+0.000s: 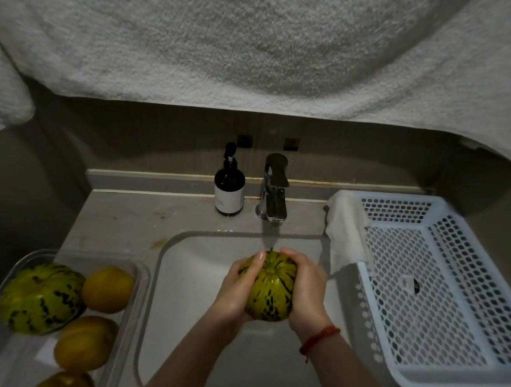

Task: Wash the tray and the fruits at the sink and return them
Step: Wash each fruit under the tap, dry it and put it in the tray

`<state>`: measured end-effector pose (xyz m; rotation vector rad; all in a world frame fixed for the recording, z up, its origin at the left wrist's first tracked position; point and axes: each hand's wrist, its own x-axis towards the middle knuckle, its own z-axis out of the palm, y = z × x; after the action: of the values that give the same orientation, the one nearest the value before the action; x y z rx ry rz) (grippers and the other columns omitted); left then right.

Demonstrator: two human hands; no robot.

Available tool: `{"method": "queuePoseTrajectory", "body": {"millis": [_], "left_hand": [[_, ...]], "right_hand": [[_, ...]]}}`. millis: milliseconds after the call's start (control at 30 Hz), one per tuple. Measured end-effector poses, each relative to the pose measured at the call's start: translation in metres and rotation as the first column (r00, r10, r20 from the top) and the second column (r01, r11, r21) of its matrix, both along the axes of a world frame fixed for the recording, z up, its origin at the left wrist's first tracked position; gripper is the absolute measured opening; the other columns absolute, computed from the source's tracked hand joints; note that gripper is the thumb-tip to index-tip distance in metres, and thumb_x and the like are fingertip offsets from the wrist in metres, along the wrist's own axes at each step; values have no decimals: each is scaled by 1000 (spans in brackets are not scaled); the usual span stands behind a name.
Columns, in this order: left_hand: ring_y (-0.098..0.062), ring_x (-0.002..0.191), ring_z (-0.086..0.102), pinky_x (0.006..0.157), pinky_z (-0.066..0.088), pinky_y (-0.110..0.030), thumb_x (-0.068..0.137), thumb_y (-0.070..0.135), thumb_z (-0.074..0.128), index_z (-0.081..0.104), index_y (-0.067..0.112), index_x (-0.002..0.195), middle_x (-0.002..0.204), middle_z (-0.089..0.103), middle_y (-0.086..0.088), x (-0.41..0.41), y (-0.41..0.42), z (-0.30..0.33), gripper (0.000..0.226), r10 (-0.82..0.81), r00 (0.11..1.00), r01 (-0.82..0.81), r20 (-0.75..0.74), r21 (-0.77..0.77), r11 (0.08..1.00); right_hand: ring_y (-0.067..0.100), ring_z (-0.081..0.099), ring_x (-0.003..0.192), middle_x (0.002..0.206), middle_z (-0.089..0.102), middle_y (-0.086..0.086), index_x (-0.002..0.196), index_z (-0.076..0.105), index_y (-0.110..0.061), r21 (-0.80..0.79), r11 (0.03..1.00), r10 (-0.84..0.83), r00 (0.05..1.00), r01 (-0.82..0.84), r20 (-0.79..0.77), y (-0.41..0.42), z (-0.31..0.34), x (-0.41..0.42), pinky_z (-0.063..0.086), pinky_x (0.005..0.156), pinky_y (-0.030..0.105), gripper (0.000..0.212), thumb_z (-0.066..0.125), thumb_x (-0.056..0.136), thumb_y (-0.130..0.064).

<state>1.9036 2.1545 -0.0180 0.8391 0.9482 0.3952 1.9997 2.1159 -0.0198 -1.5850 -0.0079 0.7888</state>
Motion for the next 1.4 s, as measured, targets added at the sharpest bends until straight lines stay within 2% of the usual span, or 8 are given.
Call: {"method": "queuePoseTrajectory", "body": {"millis": [200, 333, 500, 700, 900, 1100, 1267, 1400], "left_hand": [[-15, 93, 66, 74, 54, -23, 81, 27, 71, 70, 26, 93, 100, 69, -1, -4, 9, -12, 12, 181, 982, -146, -49, 406, 902], [-27, 89, 68, 79, 54, -38, 86, 39, 61, 71, 13, 96, 97, 71, -14, -9, 22, -7, 30, 154, 984, -157, -86, -37, 987], [-30, 61, 69, 57, 54, -35, 84, 52, 47, 67, 11, 88, 71, 71, -17, -13, 18, -2, 46, 20, 1000, -8, 18, -491, 871], [-33, 82, 66, 71, 53, -39, 88, 53, 41, 68, 7, 94, 84, 72, -17, -4, 9, -15, 54, -2, 1000, 10, 19, -415, 910], [-29, 93, 67, 81, 55, -37, 94, 40, 48, 70, 11, 98, 95, 71, -12, 3, 3, -9, 36, 241, 970, -241, 10, 3, 970], [-8, 98, 60, 86, 46, -19, 94, 24, 48, 65, 15, 105, 102, 65, 3, -6, -8, -10, 23, 289, 957, -199, 20, 769, 607], [-27, 89, 65, 73, 52, -33, 93, 32, 52, 66, 8, 97, 93, 68, -12, 0, 7, 1, 28, 331, 944, -329, 7, 112, 937], [-30, 75, 70, 65, 52, -35, 88, 46, 45, 65, 4, 98, 85, 72, -18, -5, 10, 0, 48, 289, 942, -168, 173, -502, 848]], "right_hand": [[28, 63, 99, 108, 62, 7, 106, 61, -27, -60, 988, 136, 988, -140, -69, -8, -15, -32, 53, 87, 47, 29, 47, 92, -48], [1, 53, 106, 118, 51, -6, 114, 55, -37, -39, 929, 311, 722, -367, 618, -21, -14, -42, 43, 90, 11, 29, 63, 86, -36], [3, 52, 107, 112, 60, -12, 107, 70, -19, -78, 868, 288, 369, -491, 884, -24, -7, -21, 39, 96, 15, 36, 61, 79, -40], [28, 65, 92, 92, 71, 10, 82, 71, -14, -114, 980, 167, 986, -165, 6, -1, 0, -8, 51, 90, 45, 22, 63, 83, -35], [39, 63, 100, 108, 65, 22, 104, 63, -1, 7, 994, 107, 922, -112, -372, 3, 2, -3, 50, 91, 55, 37, 57, 86, -33], [38, 60, 103, 118, 61, 25, 115, 61, 2, 195, 981, 133, 786, -17, -603, -1, 1, -11, 49, 92, 48, 47, 45, 87, -31], [16, 60, 103, 115, 60, 3, 100, 63, -30, 52, 991, 108, 965, -124, 240, -7, 4, -39, 52, 87, 30, 14, 63, 86, -32], [16, 46, 117, 129, 51, -1, 114, 63, -30, -141, 925, 268, 341, -354, 901, -21, -6, -40, 40, 97, 25, 45, 64, 72, -46]]}}
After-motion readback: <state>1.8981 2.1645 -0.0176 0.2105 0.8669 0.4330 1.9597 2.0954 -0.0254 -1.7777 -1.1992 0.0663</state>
